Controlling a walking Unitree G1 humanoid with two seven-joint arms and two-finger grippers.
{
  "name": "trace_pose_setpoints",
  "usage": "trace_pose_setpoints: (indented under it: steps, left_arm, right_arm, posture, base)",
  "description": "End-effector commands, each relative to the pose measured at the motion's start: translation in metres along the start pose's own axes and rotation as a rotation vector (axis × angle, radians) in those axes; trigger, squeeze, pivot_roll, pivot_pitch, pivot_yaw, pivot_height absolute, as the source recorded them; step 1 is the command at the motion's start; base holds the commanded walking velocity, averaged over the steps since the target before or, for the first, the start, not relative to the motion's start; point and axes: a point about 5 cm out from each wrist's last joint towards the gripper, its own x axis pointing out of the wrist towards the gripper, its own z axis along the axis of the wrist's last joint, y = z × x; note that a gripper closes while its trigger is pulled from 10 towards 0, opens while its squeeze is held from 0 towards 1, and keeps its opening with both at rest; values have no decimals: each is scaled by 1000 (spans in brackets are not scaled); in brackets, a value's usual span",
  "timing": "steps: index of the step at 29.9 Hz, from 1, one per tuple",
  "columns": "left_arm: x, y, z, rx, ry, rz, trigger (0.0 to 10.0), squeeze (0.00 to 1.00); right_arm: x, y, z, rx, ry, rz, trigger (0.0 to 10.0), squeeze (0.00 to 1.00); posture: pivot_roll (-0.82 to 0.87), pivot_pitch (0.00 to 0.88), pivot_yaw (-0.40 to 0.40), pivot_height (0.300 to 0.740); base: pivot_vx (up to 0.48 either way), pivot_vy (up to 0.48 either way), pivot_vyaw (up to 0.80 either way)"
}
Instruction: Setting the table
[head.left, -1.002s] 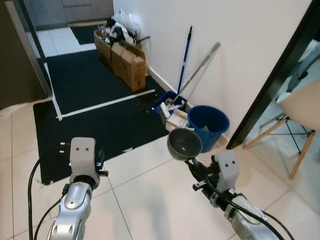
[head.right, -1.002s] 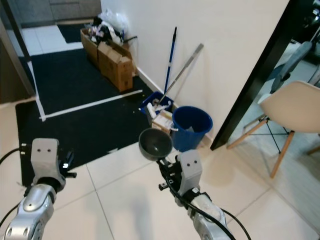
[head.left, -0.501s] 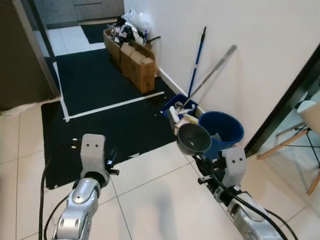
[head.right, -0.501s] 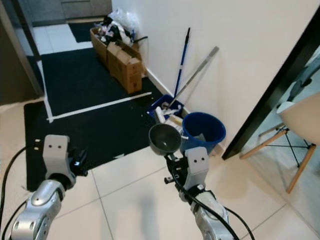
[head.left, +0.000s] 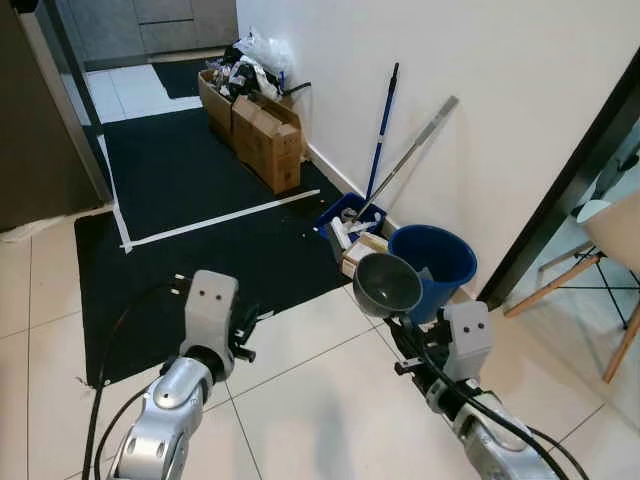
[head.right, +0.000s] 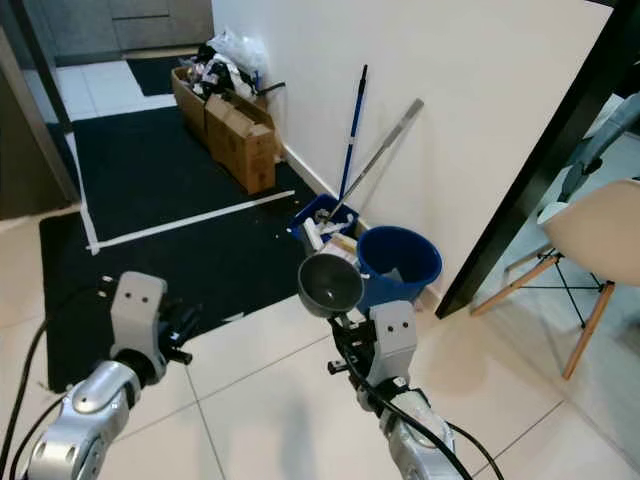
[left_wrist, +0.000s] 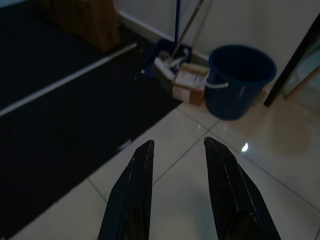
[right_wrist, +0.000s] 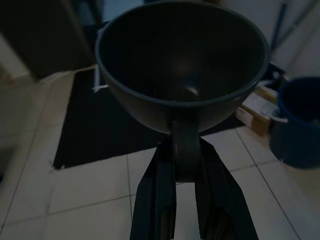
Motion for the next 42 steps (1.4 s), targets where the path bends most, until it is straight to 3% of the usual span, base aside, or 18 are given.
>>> trace_pose_setpoints:
  steps: [1,7,13,21,27,42]
  left_arm:
    - [-2,-4,-13,4,41,-4,10000,0]
    - [-7,0,-18,48,7,69,10000,0]
    - [-5,10,-7,21,-46,142,10000,0]
    - [0,10,3,23,-78,146,10000,0]
    - [1,12,4,31,-83,148,10000,0]
    - [1,13,2,35,-69,152,10000,0]
  right_arm:
    - [-4,-3,-11,12,26,-48,10000,0]
    - [-9,-4,-21,-9,41,-92,10000,0]
    - [-8,-1,-13,-45,19,-28,10000,0]
    - [-5,-14,-10,-65,11,-99,10000,0]
    - [-5,-23,-8,-43,0,-178,10000,0]
    - [-2,-23,-5,-33,-17,-182,10000,0]
  posture:
    - [2,139,95,740]
    - [-3,133,93,740]
    - [-9,132,77,740]
    - [-11,137,74,740]
    - [-6,139,86,740]
    - [-2,136,92,740]
  base:
    - [0,0,0]
    - [0,0,0]
    - [0,0,0]
    - [0,0,0]
    - [0,0,785]
    - [0,0,800]
